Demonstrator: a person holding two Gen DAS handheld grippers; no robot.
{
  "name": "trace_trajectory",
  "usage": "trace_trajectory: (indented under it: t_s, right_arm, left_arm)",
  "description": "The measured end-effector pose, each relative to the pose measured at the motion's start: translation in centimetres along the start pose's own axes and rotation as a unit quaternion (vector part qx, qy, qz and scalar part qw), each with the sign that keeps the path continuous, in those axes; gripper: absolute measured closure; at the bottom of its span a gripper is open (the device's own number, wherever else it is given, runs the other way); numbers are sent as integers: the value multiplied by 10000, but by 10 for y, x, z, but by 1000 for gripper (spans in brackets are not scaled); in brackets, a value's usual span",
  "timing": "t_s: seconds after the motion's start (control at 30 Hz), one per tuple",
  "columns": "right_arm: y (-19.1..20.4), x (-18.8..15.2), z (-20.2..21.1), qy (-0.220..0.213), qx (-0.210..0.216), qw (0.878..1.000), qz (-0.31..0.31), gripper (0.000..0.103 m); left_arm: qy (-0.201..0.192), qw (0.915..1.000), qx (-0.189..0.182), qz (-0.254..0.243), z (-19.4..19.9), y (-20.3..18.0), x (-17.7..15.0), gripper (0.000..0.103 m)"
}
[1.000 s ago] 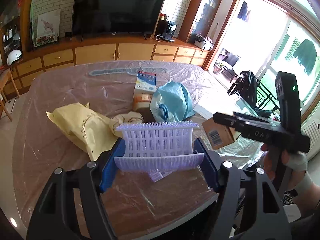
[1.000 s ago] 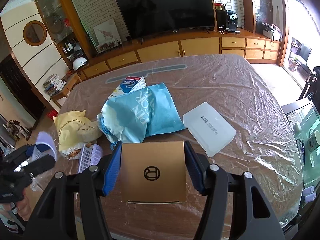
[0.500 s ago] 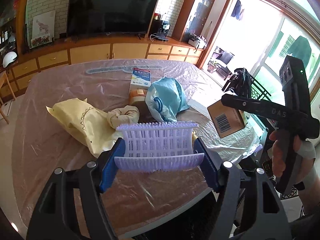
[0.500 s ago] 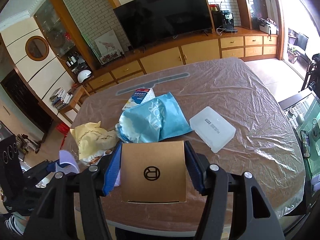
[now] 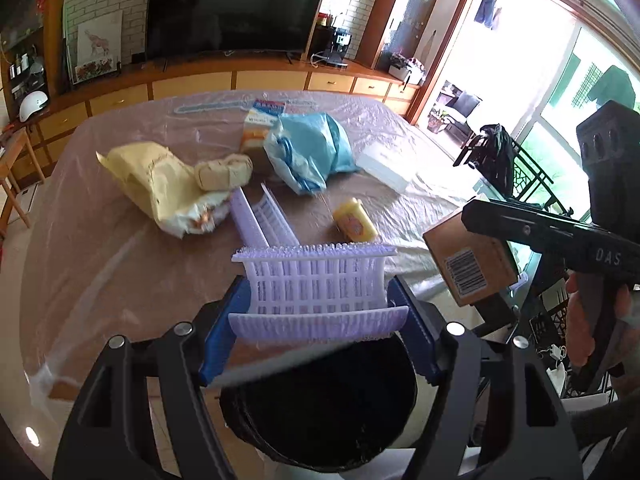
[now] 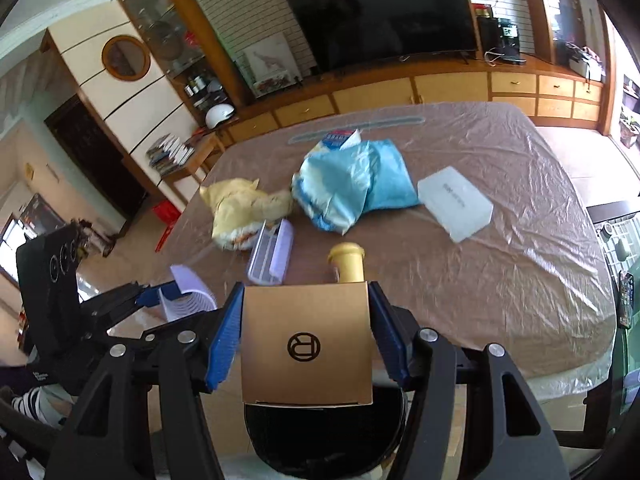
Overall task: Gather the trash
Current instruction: 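Carry both items over the black bin and open both tools to drop them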
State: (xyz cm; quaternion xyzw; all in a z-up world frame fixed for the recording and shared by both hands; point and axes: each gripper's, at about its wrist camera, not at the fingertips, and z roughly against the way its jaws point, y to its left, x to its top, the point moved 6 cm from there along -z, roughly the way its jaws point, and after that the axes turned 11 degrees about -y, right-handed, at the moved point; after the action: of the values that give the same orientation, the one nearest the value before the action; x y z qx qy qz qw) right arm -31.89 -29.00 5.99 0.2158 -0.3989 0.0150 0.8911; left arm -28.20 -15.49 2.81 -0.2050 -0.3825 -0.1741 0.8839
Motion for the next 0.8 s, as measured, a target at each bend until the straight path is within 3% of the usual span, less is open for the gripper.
trace_trajectory:
  t_s: [0.37,0.8]
  right_arm:
    - [-1,-61,6,511,144,9984,205,44]
    - [1,-113,-26,839,-129,9950,536,44]
  left_arm:
    - [548,9983,14,-186,3,-32,-60,32]
    - [1076,9927,215,-492,-23,-22,-113,32]
